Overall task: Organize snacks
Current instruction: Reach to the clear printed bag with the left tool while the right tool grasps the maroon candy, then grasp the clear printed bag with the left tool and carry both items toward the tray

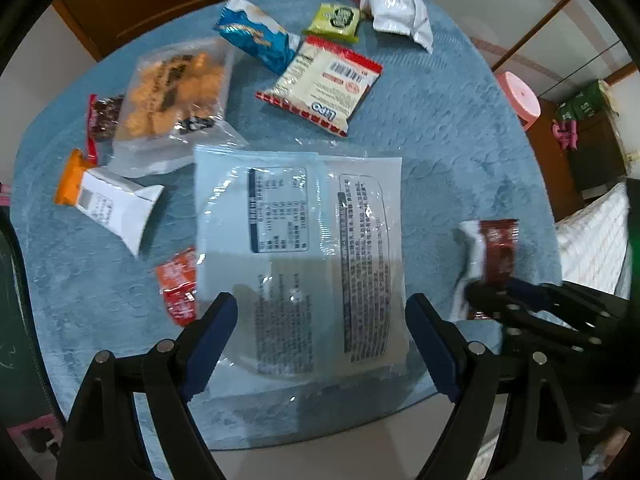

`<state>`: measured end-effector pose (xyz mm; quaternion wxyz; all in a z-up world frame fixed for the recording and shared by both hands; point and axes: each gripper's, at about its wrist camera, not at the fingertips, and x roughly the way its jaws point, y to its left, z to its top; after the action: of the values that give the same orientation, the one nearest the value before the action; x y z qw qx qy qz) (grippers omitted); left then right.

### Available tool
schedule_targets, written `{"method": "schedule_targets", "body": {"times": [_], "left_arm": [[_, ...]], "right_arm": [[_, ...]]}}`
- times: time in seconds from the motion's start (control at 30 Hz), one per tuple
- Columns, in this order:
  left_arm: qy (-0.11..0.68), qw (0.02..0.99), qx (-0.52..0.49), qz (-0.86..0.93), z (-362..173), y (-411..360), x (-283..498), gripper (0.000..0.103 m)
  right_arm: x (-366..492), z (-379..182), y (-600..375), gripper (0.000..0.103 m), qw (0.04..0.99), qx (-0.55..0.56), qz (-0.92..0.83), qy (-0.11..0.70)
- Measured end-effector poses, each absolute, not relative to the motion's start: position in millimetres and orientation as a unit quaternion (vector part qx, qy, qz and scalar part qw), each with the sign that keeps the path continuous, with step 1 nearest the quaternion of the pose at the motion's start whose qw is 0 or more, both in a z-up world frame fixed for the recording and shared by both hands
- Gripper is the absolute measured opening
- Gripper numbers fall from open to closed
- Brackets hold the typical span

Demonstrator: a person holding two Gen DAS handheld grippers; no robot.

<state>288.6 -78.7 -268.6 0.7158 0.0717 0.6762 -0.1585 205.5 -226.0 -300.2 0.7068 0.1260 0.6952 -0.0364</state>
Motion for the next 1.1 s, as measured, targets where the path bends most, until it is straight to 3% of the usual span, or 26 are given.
{"method": "schedule_targets", "body": {"times": [0.27,0.5,0.6,0.7,0.77,0.83,0.97,1.1], "left_arm": [[0.664,0.728,0.113,-0.131,-283,-105,294,0.095],[0.635,0.740,0.193,-0.109,-302,-140,297,0.096],[0.616,0.750,0.216,-0.112,-302,-149,293,0.084],[0.595,0.764,0.214,-0.129,-291,-154,283,0.061],[0.579,0.773,0.215,-0.147,-277,-158,275,0.031],[0.566,0.780,0.213,-0.159,-265,-162,269,0.015],[0.566,0.784,0.179,-0.182,-245,-154,261,0.004],[0.571,0.786,0.152,-0.182,-233,-127,261,0.002]], "right_arm": [[208,-291,-244,0.026,0.712,0.142,-0.045,0.686],[207,-292,-246,0.026,0.712,0.147,-0.041,0.685],[207,-293,-245,0.026,0.712,0.148,-0.039,0.685],[205,-291,-246,0.026,0.714,0.149,-0.037,0.683],[204,-289,-246,0.026,0.715,0.151,-0.036,0.682],[203,-286,-246,0.026,0.717,0.155,-0.033,0.679],[200,-278,-246,0.026,0.722,0.155,-0.026,0.674],[196,-271,-244,0.026,0.727,0.150,-0.023,0.669]]}}
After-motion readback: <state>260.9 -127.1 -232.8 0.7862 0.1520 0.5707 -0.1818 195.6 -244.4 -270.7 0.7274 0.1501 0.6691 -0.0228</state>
